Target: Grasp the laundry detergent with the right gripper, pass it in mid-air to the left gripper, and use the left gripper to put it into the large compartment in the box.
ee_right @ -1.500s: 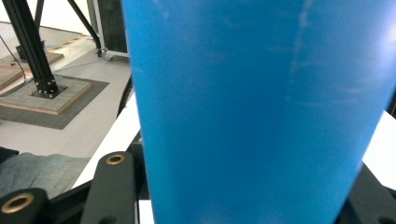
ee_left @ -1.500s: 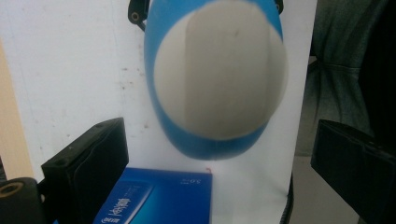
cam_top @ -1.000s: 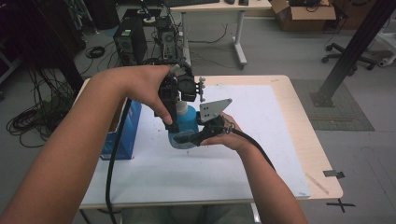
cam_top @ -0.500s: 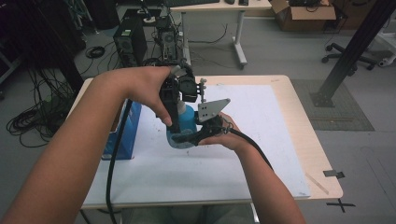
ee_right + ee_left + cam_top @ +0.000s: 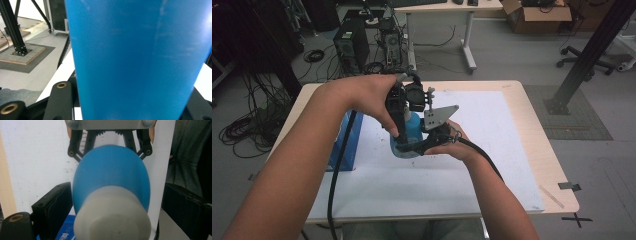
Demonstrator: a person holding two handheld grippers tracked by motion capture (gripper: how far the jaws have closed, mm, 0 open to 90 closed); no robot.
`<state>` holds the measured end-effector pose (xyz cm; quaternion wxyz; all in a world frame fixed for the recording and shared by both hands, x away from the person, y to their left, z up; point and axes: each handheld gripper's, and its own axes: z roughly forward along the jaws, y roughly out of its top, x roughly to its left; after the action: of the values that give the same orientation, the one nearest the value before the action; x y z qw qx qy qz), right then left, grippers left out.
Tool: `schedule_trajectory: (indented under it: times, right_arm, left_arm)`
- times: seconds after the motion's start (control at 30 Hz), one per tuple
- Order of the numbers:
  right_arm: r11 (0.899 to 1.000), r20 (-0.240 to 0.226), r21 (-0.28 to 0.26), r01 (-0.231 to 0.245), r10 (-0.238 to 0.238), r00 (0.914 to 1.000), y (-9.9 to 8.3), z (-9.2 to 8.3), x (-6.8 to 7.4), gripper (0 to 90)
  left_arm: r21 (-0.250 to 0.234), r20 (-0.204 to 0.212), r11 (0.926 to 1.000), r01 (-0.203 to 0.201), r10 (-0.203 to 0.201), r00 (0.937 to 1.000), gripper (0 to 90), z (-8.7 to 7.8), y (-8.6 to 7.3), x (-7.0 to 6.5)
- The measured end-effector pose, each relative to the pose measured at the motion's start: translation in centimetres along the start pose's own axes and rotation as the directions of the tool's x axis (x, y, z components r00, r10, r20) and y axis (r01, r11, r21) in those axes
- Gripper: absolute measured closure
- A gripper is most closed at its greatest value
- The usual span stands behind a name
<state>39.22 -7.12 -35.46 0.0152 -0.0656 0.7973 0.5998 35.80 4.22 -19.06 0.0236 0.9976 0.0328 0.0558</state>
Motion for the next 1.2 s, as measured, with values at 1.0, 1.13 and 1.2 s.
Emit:
schedule_trajectory:
  times: [1.0,1.13,1.2]
  right_arm:
    - [1.000,0.002,-0.001,0.014,-0.014,0.9999,0.31,0.20,0.20,45.3]
    - [1.000,0.001,0.001,0.016,-0.016,0.9999,0.35,0.18,0.25,45.3]
    - [1.000,0.000,0.005,0.018,-0.018,0.9998,0.37,0.20,0.29,45.3]
  left_arm:
    - [0.045,-0.010,0.9990,0.004,-0.003,0.9999,30.2,0.35,0.47,-0.14]
    - [0.042,-0.021,0.9991,0.000,0.001,0.9998,33.8,0.35,0.40,-0.15]
    - [0.034,-0.025,0.9994,0.002,-0.001,0.9997,36.7,0.37,0.29,-0.10]
